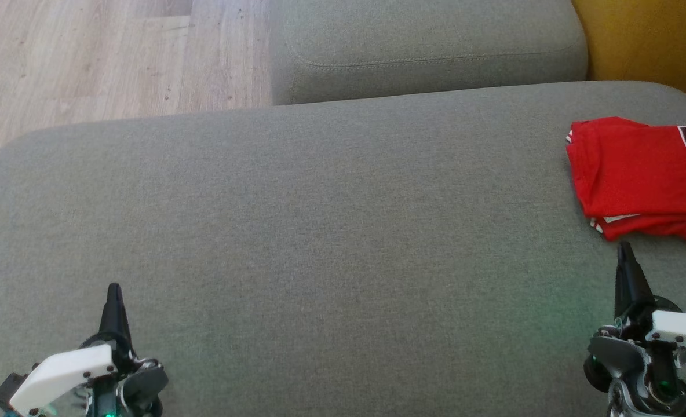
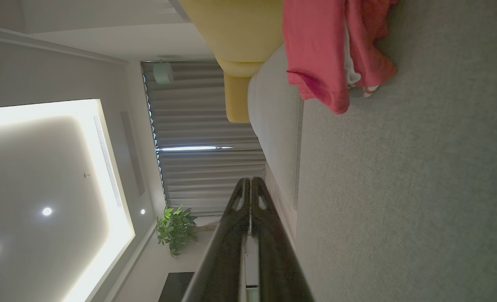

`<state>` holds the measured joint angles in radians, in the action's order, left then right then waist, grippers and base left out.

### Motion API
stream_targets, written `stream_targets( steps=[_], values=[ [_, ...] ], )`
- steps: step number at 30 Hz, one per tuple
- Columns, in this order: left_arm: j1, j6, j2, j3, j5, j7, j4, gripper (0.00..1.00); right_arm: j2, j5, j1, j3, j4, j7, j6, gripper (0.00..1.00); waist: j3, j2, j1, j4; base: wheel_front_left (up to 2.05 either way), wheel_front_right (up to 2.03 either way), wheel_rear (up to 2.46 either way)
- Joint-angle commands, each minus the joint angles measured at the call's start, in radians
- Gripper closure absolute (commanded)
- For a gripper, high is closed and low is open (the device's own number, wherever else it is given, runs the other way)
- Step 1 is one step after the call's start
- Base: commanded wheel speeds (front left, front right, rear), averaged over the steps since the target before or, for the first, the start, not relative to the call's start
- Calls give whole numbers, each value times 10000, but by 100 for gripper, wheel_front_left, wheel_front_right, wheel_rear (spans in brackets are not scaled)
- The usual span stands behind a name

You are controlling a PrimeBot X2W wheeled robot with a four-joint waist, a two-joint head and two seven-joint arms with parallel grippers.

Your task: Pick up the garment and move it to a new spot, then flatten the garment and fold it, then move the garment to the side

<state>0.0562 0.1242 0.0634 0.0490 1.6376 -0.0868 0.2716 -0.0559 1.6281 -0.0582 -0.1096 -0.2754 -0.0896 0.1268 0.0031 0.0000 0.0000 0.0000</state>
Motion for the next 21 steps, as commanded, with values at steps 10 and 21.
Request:
stream_targets(
  steps=[10, 21],
  values=[
    [496, 65, 51, 398, -82, -64, -276, 100, -82, -38, -479, 146, 317, -84, 39, 100, 0, 0, 0, 0, 0, 0, 0],
    [498, 65, 29, 428, -108, -88, -274, 100, -64, -59, -481, 122, 316, -104, 39, 100, 0, 0, 0, 0, 0, 0, 0]
  ],
)
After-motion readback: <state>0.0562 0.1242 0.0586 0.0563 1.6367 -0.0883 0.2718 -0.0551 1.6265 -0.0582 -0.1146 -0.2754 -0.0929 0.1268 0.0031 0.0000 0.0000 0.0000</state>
